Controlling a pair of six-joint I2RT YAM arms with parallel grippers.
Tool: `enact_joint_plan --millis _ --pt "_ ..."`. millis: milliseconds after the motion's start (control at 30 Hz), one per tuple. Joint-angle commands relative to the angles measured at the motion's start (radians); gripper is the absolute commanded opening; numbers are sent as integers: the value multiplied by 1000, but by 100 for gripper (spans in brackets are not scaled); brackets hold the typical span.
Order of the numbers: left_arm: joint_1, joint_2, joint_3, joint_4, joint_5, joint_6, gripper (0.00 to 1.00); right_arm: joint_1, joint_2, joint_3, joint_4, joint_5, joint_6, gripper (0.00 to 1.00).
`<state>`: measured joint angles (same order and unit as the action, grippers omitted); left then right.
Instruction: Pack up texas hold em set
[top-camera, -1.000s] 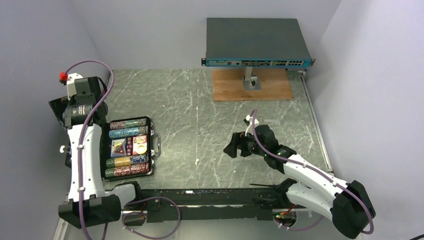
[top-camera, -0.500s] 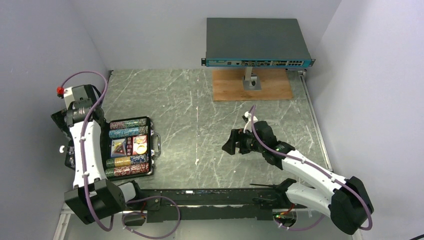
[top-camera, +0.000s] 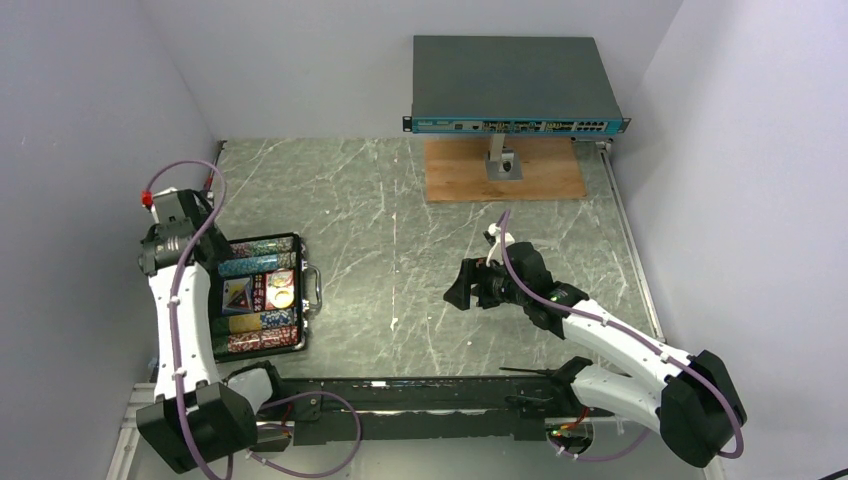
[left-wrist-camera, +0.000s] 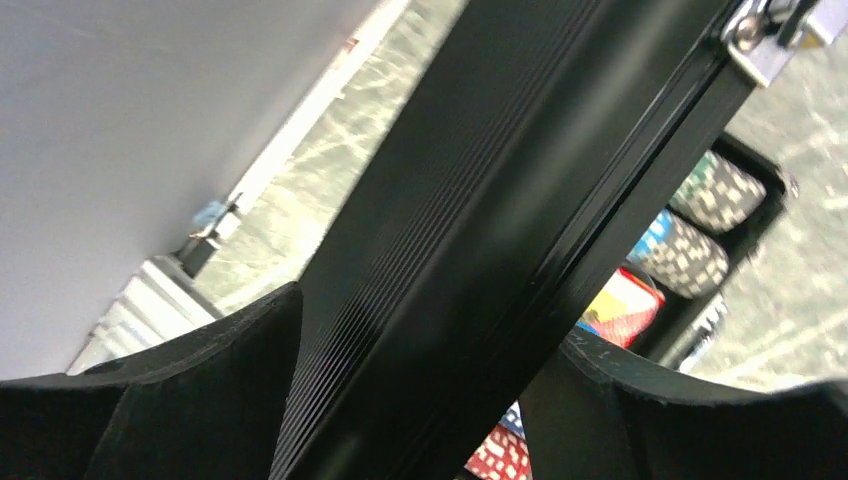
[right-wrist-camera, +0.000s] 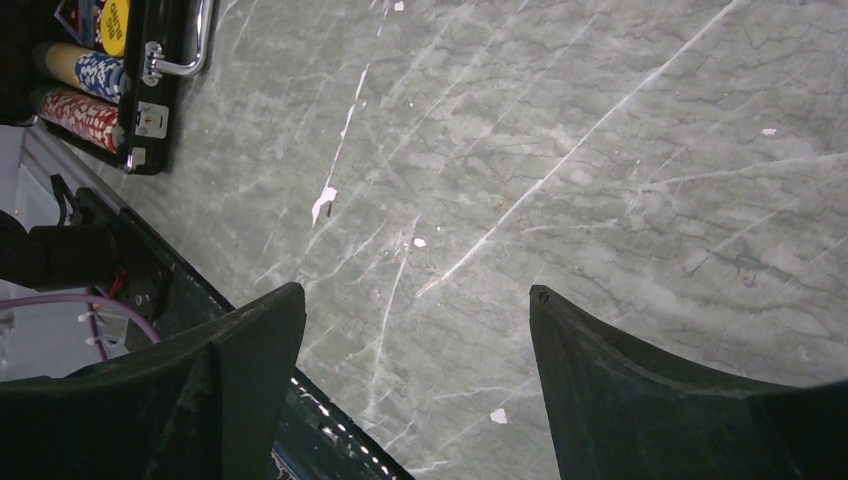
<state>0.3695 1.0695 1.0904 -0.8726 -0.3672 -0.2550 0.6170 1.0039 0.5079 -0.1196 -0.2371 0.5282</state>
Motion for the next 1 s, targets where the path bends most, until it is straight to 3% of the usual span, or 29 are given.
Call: enact_joint_plan --millis 0,233,433,633,700,800,867,967 --pt "-39 -51 -32 4 138 -22 76 3 -20 -14 63 -4 16 84" --pt "-156 -53 -63 -16 205 -54 76 5 -6 -36 102 -17 30 84" --pt "-202 -130 -58 -8 363 -77 99 28 23 -27 126 0 19 84" --pt "-202 -237 -53 31 617 -86 99 100 125 33 193 0 28 86" --pt "-202 -259 -58 31 632 -81 99 144 166 62 221 11 39 86" --pt "-201 -248 -79 17 565 -51 93 223 240 105 275 12 68 85" --pt "-201 -203 -101 17 530 -20 83 274 293 144 308 11 88 84" --pt "-201 -101 -150 60 515 24 58 348 388 209 385 0 124 84"
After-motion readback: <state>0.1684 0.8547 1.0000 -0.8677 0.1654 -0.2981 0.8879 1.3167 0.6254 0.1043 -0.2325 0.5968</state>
